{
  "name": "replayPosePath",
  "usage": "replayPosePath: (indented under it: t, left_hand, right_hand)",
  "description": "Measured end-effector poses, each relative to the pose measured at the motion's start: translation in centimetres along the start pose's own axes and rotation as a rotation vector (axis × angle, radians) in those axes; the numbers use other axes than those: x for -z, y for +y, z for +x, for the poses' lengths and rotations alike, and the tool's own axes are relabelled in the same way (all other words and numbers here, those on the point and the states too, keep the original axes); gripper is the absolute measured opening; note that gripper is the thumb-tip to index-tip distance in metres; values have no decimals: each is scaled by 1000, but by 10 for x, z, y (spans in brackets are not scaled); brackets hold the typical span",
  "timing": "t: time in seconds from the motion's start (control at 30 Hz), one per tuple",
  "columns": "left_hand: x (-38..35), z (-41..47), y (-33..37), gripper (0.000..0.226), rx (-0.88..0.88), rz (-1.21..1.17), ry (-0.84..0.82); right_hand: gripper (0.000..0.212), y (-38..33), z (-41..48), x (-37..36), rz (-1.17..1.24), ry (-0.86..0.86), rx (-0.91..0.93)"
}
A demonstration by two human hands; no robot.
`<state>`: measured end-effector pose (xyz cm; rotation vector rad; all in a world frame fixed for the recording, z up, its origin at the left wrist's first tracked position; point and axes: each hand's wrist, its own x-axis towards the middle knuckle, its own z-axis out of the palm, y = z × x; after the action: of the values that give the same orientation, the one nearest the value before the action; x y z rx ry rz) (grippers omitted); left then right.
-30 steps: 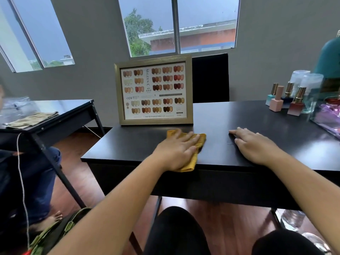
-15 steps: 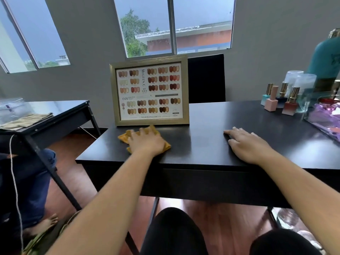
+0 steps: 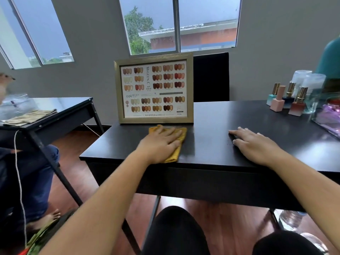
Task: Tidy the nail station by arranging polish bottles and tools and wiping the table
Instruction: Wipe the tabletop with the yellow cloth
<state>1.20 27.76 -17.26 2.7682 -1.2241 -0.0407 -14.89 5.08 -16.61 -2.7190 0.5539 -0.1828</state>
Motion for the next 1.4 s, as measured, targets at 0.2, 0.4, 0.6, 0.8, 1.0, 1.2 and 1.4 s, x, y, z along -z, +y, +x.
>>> replayPosePath:
  t: [0.2, 0.4, 0.6, 0.8, 1.0, 1.2, 1.4]
  left_hand:
    - [13, -26, -89, 50, 298, -10, -3]
    - [7, -18, -55, 55, 647, -27, 120]
    - [-1, 0, 9, 56, 339, -30, 103]
    - [7, -14, -18, 57, 422, -286, 469]
    - [9, -31, -38, 64, 557, -222, 287]
    - [15, -26, -34, 55, 510, -97, 261]
    - [25, -33, -58, 30, 553, -362, 283]
  right_hand:
    - [47, 0, 0, -1, -4, 1, -6]
    - [47, -3, 1, -2, -38, 6, -20]
    - [48, -5, 0, -2, -58, -5, -32]
    - [45, -52, 5, 3, -182, 115, 31]
    - [48, -131, 32, -15, -9, -24, 361]
    - [52, -146, 56, -44, -203, -199, 441]
    - [53, -144, 60, -53, -170, -185, 394]
